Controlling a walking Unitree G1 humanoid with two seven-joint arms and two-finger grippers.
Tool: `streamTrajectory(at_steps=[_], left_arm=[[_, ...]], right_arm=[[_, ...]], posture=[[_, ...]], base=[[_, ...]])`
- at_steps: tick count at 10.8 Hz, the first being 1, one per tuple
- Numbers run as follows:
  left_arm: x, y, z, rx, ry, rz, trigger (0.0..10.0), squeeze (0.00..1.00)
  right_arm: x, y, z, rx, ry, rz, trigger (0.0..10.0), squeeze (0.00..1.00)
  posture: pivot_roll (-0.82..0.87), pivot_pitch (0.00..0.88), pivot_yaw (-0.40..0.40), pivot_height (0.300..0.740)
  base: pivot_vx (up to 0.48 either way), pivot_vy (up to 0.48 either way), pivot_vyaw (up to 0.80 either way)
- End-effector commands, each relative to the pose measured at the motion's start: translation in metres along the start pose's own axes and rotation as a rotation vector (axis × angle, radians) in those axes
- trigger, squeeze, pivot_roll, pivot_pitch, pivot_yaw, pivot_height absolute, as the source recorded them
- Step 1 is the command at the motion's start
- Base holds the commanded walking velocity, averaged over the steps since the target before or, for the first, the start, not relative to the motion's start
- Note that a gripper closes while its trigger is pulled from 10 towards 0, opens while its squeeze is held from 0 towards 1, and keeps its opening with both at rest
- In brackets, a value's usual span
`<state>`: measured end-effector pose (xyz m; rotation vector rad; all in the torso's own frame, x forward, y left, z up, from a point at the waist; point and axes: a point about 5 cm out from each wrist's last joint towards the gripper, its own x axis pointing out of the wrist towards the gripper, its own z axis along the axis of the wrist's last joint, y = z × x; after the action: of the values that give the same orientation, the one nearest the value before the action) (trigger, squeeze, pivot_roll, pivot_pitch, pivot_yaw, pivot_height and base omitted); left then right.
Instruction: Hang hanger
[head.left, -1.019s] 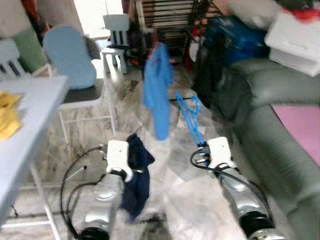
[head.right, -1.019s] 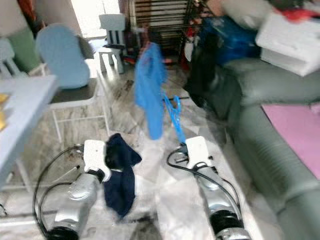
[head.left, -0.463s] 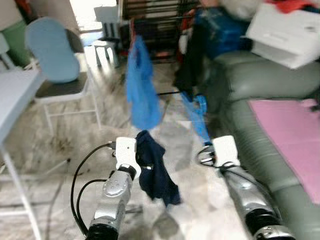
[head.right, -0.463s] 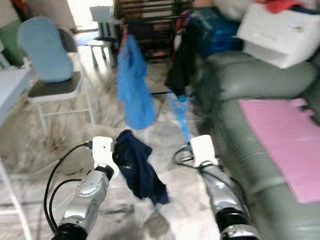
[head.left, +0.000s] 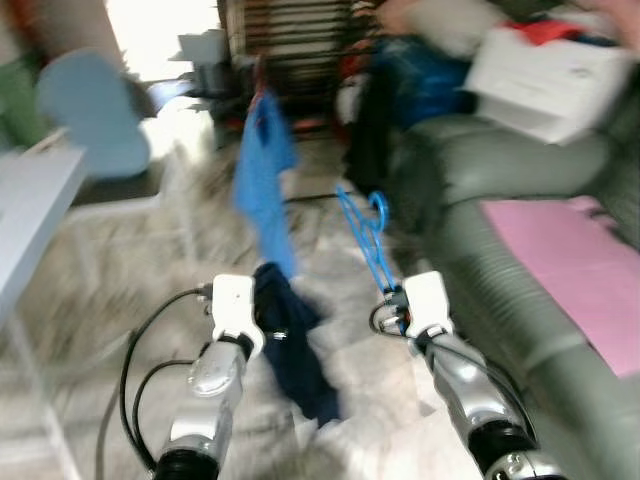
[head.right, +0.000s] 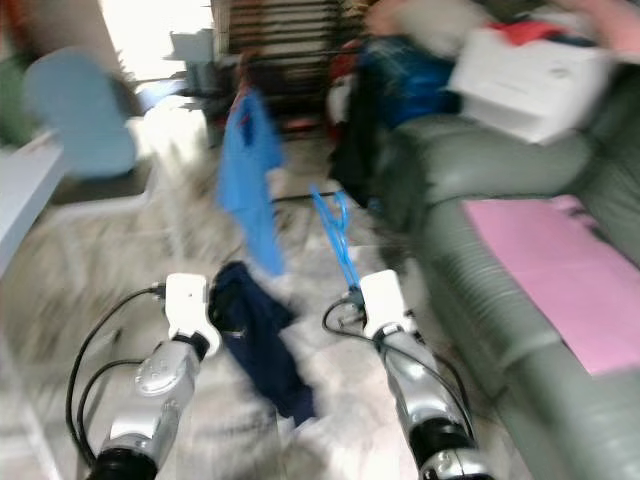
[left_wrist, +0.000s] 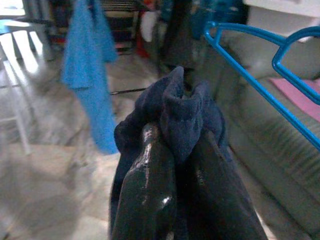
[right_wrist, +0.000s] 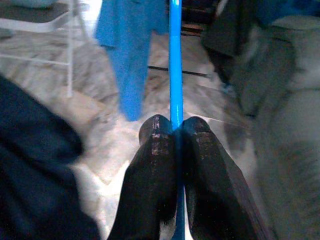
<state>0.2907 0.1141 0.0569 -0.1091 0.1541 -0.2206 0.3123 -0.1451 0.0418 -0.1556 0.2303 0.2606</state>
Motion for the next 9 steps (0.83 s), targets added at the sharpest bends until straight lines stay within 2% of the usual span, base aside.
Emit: streamTrajectory(at_steps=[1,6,8,9], left_arm=[[0.004,-0.010,0.006,0.003,-0.031,-0.036,10.0,0.00],[0.002,-0.011,0.010,-0.003,-0.069,-0.052,10.0,0.00],[0.007,-0.007,0.015,0.062,-0.068,-0.037,10.0,0.00],[0.016,-0.001,0.022,0.180,-0.061,-0.015,10.0,0.00]], right_arm=[[0.000,-0.010,0.005,-0.004,-0.020,-0.027,10.0,0.00],[-0.001,-0.007,0.005,-0.003,-0.030,-0.019,10.0,0.00],[-0.002,-0.011,0.006,-0.020,-0.025,-0.012,10.0,0.00],[-0.004,-0.016,0.006,-0.036,-0.016,0.002,10.0,0.00]], posture=[[-0.09,0.000,0.035,0.740],[-0.08,0.000,0.039,0.740],[-0.08,0.000,0.033,0.740],[-0.08,0.000,0.031,0.740]], base=[[0.000,0.446,0.00],[0.000,0.000,0.00],[0.000,0.000,0.00],[0.000,0.000,0.00]])
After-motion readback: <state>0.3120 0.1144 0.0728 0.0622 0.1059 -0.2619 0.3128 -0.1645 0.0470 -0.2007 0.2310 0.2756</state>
